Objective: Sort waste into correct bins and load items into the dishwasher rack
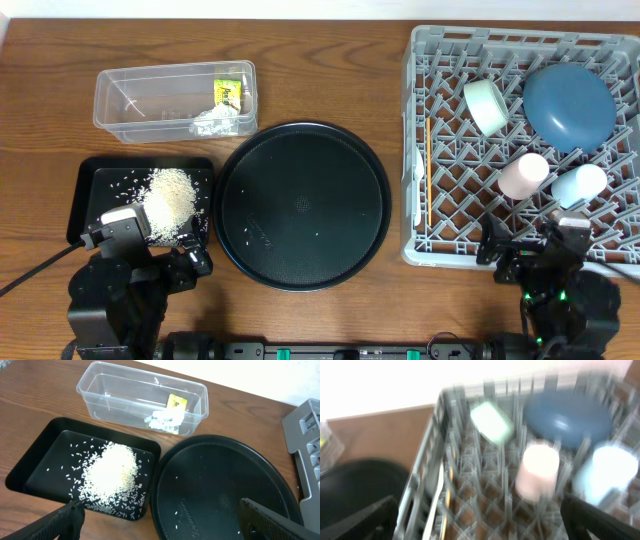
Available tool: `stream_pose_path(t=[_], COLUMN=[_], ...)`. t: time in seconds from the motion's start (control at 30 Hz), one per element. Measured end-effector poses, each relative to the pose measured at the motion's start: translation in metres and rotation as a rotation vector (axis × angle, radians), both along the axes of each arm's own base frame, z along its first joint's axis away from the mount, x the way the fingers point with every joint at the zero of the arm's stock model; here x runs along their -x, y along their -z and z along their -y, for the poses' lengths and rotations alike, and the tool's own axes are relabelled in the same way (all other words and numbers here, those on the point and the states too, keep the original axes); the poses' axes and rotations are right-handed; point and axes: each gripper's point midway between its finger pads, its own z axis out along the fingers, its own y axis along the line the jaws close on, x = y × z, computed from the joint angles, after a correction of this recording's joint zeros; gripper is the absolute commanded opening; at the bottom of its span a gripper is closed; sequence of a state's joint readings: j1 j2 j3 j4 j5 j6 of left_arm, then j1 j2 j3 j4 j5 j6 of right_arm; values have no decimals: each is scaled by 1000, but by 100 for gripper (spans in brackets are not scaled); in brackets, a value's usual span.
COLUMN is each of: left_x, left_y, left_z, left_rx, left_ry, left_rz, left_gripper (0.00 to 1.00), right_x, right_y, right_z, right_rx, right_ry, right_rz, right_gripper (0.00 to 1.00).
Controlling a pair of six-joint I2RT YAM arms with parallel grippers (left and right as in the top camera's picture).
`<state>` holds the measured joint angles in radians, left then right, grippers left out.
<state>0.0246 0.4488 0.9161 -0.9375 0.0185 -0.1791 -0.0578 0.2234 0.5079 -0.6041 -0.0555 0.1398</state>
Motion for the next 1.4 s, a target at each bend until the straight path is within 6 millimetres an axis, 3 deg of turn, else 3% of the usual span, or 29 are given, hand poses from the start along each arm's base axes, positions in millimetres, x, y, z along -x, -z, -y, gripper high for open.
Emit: stream_pose_path(t=[0.27, 0.37, 0.53, 1.4], left_x=[0, 0, 0, 0], left_y=[1, 1, 1, 1], left_z=[0, 0, 0, 0], left_rx=[0, 0, 0, 0], left_ry=[0, 0, 0, 0], left_rz=[-2, -2, -2, -3], left_gripper=[98, 98, 98, 98], right_x=[-21, -27, -32, -32], right_y=[-4, 3, 64, 64], right_z=[-4, -4, -4, -4], right_rx=[59, 82, 117, 124], right_ry=[-30, -29, -45, -47], right_rz=[362, 424, 247, 246], right_gripper=[99, 99, 99, 99])
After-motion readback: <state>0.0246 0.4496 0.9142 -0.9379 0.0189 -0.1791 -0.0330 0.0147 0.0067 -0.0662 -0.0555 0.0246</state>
